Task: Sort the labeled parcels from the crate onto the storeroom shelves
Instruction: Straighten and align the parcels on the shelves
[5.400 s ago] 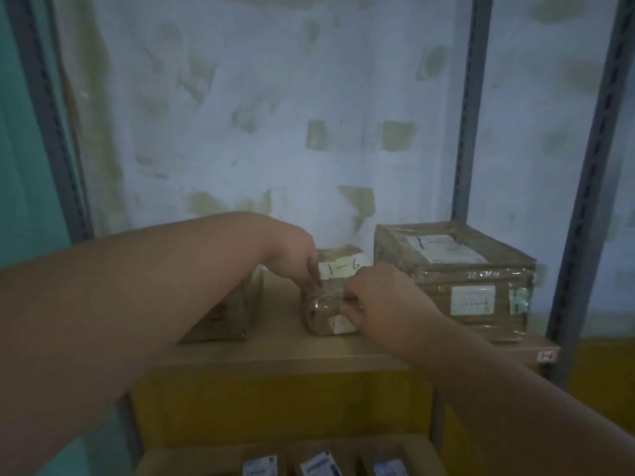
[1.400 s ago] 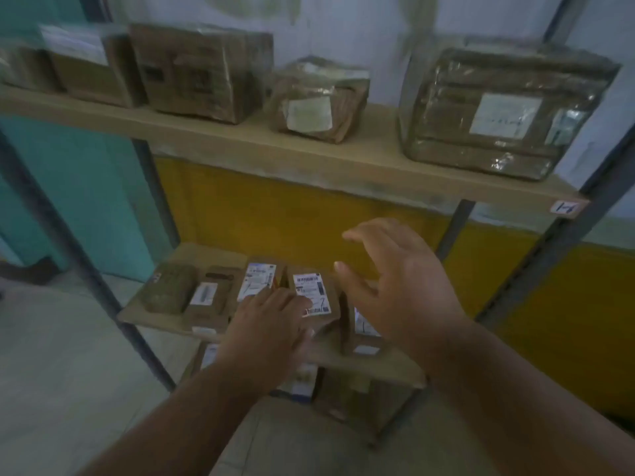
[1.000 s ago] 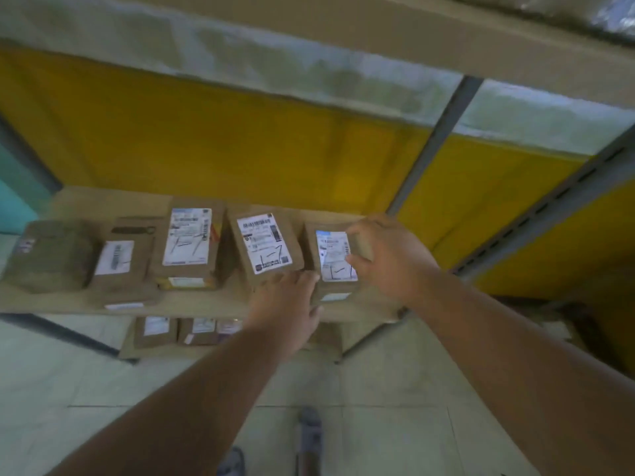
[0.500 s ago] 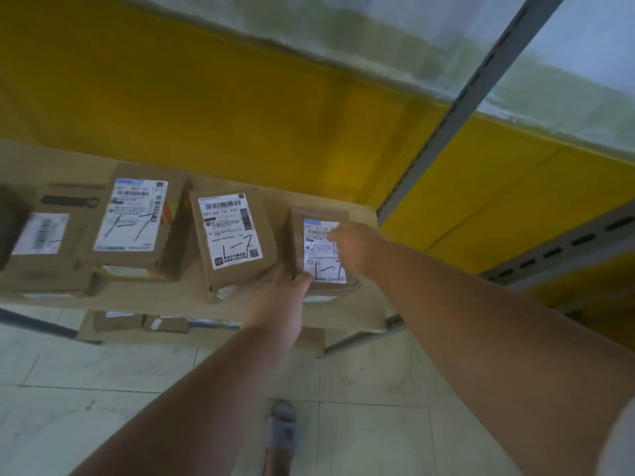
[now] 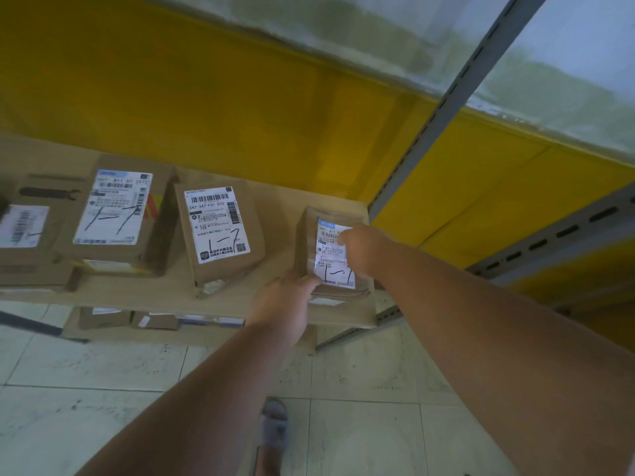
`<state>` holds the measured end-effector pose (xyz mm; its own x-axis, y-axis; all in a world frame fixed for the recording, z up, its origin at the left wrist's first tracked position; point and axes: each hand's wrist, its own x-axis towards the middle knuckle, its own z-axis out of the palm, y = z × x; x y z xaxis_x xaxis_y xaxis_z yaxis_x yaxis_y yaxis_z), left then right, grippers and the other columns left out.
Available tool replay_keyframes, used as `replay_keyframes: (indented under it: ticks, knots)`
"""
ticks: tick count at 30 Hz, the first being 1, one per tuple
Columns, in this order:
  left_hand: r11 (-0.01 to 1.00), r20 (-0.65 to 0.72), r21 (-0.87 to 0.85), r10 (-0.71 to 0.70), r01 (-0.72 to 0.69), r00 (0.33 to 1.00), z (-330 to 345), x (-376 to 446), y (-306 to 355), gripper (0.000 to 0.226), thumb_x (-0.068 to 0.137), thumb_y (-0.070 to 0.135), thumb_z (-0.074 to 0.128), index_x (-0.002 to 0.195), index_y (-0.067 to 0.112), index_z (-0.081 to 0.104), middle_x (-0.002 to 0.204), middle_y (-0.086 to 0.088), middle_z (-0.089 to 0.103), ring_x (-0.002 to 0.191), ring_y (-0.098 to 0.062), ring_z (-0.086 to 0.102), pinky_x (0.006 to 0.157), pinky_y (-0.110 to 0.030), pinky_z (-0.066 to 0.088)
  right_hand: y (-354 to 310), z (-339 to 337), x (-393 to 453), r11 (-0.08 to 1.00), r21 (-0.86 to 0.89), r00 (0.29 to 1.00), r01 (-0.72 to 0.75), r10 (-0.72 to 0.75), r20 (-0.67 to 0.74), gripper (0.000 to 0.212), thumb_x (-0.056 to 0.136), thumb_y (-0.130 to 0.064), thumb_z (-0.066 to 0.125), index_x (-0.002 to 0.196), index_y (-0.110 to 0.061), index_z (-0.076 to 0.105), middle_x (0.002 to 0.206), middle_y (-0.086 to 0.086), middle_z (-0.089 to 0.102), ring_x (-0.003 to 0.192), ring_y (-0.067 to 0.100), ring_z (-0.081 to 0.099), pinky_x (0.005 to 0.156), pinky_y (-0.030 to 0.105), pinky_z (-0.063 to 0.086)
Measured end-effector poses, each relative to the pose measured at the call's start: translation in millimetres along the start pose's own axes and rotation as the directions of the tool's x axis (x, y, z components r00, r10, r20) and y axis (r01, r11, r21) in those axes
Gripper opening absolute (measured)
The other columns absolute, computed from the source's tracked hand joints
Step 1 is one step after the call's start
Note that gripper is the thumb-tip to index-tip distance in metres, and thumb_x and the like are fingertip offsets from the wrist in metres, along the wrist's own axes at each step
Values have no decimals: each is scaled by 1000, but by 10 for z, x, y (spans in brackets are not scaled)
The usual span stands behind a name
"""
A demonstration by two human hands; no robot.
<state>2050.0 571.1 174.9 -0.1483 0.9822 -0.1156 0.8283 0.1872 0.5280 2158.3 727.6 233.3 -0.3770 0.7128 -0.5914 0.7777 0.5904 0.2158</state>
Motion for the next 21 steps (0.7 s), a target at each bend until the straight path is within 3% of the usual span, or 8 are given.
replay_keyframes:
  ticks: [8, 11, 15, 17, 21]
  knots:
    - [998, -6, 45, -33, 33, 999, -321, -236, -87, 54, 98, 29, 53, 149, 31, 34, 136, -1, 55, 112, -22, 59, 88, -35, 53, -131, -118, -309, 980, 189, 982, 69, -34, -184, 49, 96, -1, 46, 142, -19, 51, 143, 14, 48, 122, 33, 53, 95, 43, 53]
    - [995, -83, 46, -88, 92, 993, -537, -452, -212, 48, 97, 30, 54, 144, 28, 44, 140, -1, 53, 117, -22, 59, 89, -36, 52, -297, -260, -383, 961, 206, 946, 183, -115, -303, 35, 101, -18, 49, 136, -19, 55, 139, 10, 50, 118, 31, 55, 91, 41, 51]
    - [970, -235, -3, -237, 243, 943, -803, -630, -485, 39, 92, 27, 63, 130, 25, 55, 122, -5, 60, 104, -28, 61, 81, -39, 53, -644, -462, -303, 917, 222, 878, 332, -214, -429, 44, 98, -34, 56, 140, -23, 51, 140, 6, 52, 123, 27, 53, 96, 42, 49]
    - [953, -263, 11, -290, 303, 920, -888, -635, -669, 45, 89, 28, 67, 131, 24, 53, 122, -8, 56, 102, -33, 61, 80, -41, 52, -844, -565, -197, 900, 238, 873, 365, -242, -423, 48, 97, -33, 59, 142, -21, 50, 144, 8, 50, 129, 28, 49, 104, 44, 45]
    - [950, -128, 115, -275, 290, 953, -934, -483, -993, 61, 93, 33, 62, 146, 34, 31, 133, -8, 46, 105, -31, 62, 82, -42, 54, -1132, -668, 44, 896, 294, 919, 333, -237, -316, 56, 96, -28, 63, 148, -19, 45, 156, 13, 37, 141, 32, 38, 116, 46, 33]
